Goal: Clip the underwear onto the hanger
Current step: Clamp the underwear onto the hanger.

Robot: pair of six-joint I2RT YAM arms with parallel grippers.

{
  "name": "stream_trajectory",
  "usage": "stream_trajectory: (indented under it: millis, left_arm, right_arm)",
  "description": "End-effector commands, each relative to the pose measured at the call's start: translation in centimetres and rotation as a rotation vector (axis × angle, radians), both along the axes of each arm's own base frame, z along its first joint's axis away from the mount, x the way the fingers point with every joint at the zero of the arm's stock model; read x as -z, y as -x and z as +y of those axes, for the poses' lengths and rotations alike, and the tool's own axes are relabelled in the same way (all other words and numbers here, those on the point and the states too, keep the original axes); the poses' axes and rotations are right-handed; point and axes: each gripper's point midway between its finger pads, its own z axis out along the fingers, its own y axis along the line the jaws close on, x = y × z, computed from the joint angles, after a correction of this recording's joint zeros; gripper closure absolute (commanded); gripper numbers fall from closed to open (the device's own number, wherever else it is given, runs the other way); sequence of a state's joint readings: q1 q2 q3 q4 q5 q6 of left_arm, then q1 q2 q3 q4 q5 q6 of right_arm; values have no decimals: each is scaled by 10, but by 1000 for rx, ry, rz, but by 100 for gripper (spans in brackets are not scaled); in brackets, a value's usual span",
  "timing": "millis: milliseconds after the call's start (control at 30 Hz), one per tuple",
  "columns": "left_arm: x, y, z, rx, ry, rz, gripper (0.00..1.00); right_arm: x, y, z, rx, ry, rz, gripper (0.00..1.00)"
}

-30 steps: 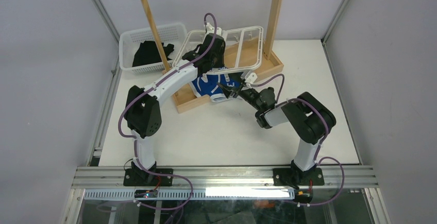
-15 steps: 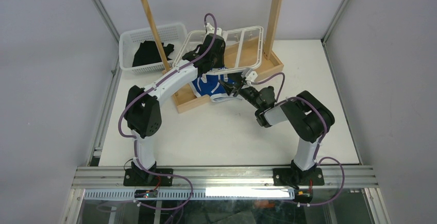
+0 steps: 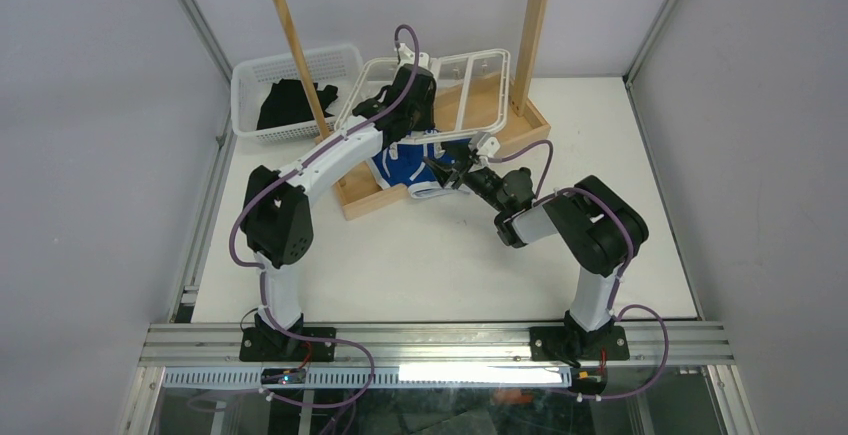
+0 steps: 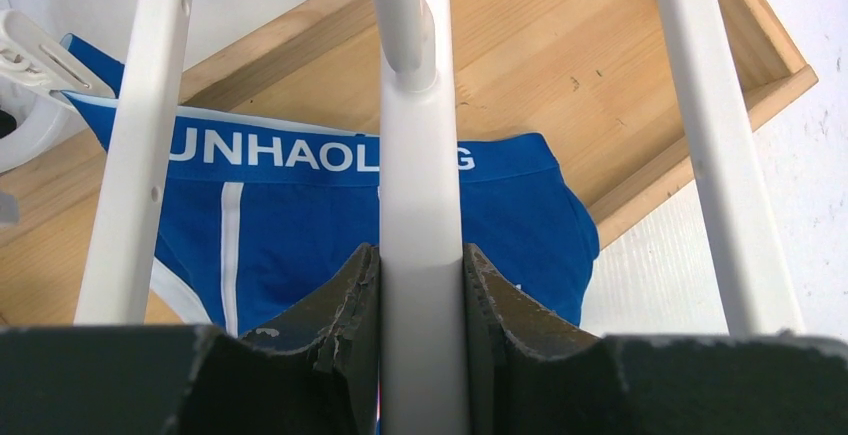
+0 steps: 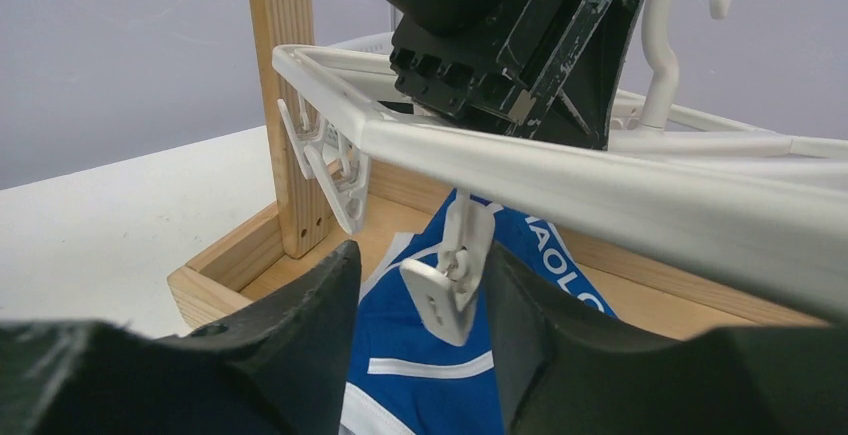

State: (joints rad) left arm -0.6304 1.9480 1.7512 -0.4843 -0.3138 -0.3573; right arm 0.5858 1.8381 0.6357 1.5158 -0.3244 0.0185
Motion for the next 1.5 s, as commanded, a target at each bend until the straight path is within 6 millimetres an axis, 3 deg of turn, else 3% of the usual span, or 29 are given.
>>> stream_trajectory:
  millis: [0, 200, 433, 567, 1067, 1467]
  left_arm:
    - [-86, -4, -1, 15, 115, -193, 100]
    - [-91, -1, -4, 42, 136, -193, 100]
    - [-100, 12, -8, 129, 140, -198, 100]
    - [-106, 20, -10, 168, 152, -203, 100]
    - [-120, 27, -9, 186, 173, -223, 100]
    - [-125, 30, -7, 183, 180, -233, 100]
  right_arm:
    - [-44, -2, -9, 29, -113, -103, 48]
    - [-46, 2, -11, 19, -117, -102, 44]
    - [-44, 15, -23, -92, -95, -83, 38]
    - [-45, 30, -19, -177, -59, -111, 35]
    - [-86, 58, -1, -323, -93, -189, 31]
    - [-96, 45, 2, -251, -143, -189, 31]
